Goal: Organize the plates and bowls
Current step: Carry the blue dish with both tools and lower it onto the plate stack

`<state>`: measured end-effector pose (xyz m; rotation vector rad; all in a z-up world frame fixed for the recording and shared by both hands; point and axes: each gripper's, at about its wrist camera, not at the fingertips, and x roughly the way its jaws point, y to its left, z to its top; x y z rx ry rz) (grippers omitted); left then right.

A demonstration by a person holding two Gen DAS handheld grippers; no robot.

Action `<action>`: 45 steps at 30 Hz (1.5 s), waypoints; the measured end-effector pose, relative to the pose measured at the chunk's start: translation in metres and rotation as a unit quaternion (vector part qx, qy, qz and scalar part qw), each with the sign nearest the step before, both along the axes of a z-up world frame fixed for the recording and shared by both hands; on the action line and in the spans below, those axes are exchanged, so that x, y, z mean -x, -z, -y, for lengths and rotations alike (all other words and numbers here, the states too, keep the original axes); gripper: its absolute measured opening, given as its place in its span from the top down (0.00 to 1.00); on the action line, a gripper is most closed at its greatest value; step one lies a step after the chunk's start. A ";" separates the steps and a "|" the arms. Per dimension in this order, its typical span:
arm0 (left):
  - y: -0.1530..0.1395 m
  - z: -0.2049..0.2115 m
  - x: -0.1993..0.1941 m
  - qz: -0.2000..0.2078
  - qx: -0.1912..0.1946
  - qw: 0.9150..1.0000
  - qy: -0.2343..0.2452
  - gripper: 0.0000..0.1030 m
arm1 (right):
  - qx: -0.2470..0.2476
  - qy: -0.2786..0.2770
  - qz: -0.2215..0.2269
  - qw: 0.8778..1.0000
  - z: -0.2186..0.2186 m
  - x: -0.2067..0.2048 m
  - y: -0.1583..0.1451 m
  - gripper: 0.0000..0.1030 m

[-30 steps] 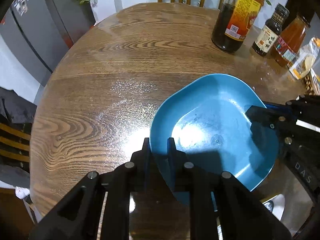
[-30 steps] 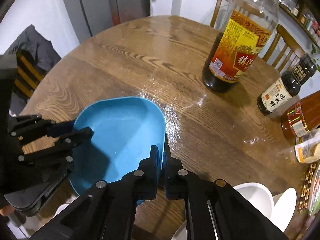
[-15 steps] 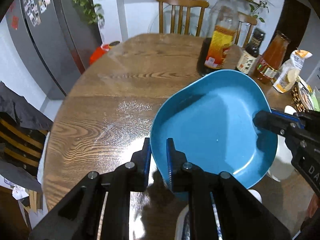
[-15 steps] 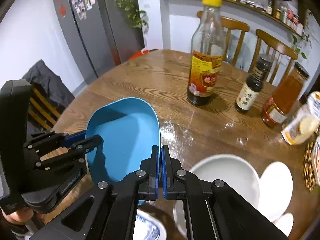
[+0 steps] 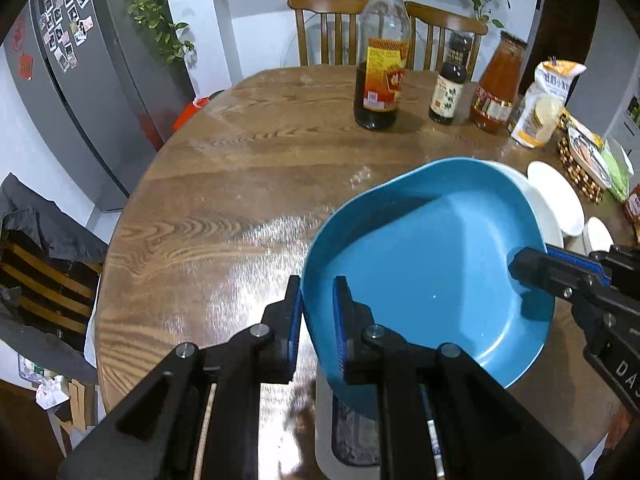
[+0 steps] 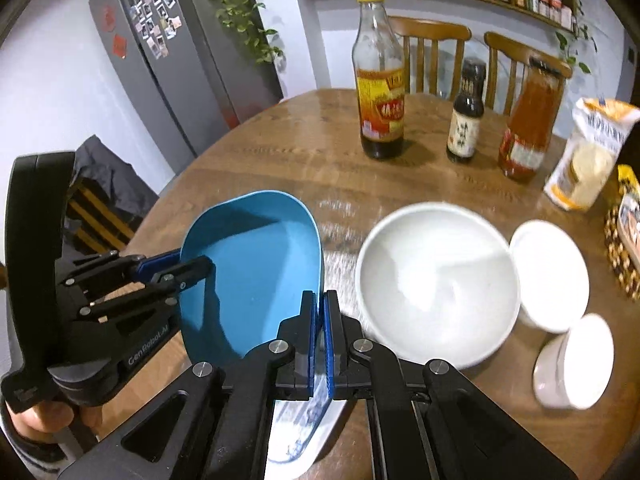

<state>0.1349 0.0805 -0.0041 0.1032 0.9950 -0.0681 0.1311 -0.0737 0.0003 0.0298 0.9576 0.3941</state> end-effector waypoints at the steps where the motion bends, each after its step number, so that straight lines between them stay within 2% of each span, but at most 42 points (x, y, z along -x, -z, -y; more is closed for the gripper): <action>1: 0.002 0.001 0.003 -0.002 -0.003 1.000 0.000 0.87 | -0.002 0.001 -0.003 1.000 0.001 0.003 0.003 0.95; 15: 0.027 0.009 0.031 -0.038 -0.040 0.998 0.017 0.87 | -0.060 0.017 -0.079 0.995 0.014 0.032 0.048 0.93; 22: 0.041 0.017 0.035 -0.055 -0.063 0.996 0.033 0.86 | -0.063 0.024 -0.098 0.993 0.015 0.033 0.061 0.92; 31: 0.050 0.021 0.033 -0.066 -0.076 0.994 0.040 0.85 | -0.061 0.029 -0.109 0.992 0.013 0.031 0.070 0.92; 45: 0.054 0.029 0.034 -0.061 -0.100 0.991 0.057 0.83 | -0.051 0.036 -0.112 0.992 0.008 0.034 0.075 0.92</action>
